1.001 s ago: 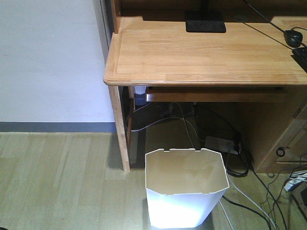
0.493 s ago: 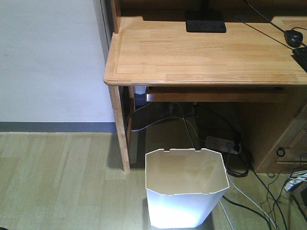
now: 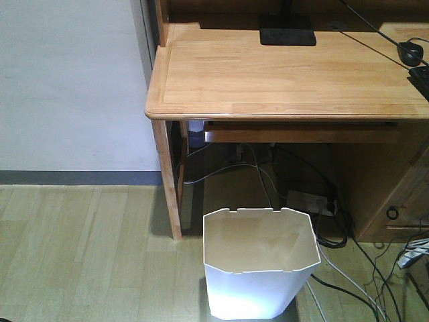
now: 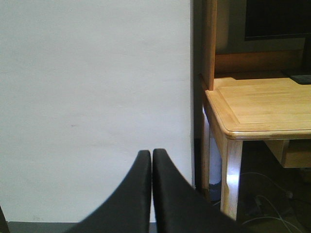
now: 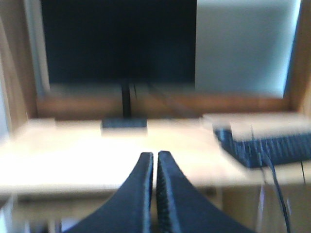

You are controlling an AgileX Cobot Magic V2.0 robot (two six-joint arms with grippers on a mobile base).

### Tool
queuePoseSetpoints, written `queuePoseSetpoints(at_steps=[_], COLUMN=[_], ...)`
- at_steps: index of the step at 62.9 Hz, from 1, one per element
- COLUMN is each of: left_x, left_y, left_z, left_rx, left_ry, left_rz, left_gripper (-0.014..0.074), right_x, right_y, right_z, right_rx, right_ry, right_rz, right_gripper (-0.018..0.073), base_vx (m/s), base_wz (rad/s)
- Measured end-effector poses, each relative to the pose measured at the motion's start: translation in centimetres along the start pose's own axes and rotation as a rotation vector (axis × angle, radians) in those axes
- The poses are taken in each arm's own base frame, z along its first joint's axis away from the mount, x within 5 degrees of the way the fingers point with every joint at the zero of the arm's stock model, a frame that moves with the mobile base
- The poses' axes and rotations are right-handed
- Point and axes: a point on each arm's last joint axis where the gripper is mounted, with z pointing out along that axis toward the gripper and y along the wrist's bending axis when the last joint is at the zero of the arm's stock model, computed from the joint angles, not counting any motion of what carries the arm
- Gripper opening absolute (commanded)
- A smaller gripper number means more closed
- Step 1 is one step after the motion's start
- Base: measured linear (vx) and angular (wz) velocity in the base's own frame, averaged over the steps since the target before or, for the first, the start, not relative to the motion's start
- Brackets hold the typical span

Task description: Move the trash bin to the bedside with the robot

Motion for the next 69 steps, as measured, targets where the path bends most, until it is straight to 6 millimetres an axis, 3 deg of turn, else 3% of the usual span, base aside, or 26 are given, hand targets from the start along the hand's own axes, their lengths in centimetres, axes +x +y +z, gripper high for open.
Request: queuePoseSetpoints(at_steps=[9,18,30,37,53,69], left_x=[0.0,0.0,0.0,0.0,0.0,0.0], left_y=[0.0,0.0,0.0,0.0,0.0,0.0], left_z=[0.0,0.0,0.0,0.0,0.0,0.0], left_rx=[0.0,0.0,0.0,0.0,0.0,0.0], left_ry=[0.0,0.0,0.0,0.0,0.0,0.0], left_rz=[0.0,0.0,0.0,0.0,0.0,0.0], left_gripper=[-0.0006,-0.0006,-0.0006,-0.0006,-0.0006,-0.0006], right_x=[-0.9,-4.3,-8.7,-9.9,-7.8,-5.9], right_y=[0.1,0.2,0.3,0.3,0.1,-0.1], right_z=[0.0,0.9,4.2,6.3,9.4,9.4], right_rx=[-0.007,-0.008,-0.005,0.003,0.018,0.042], right_ry=[-0.057,-0.065,-0.002,0.078,0.297,0.492], right_rz=[0.0,0.0,0.0,0.0,0.001,-0.002], right_gripper=[-0.0002,-0.0002,-0.0002,-0.0002,-0.0002,0.0056], base_vx=[0.0,0.0,0.0,0.0,0.0,0.0], base_wz=[0.0,0.0,0.0,0.0,0.0,0.0])
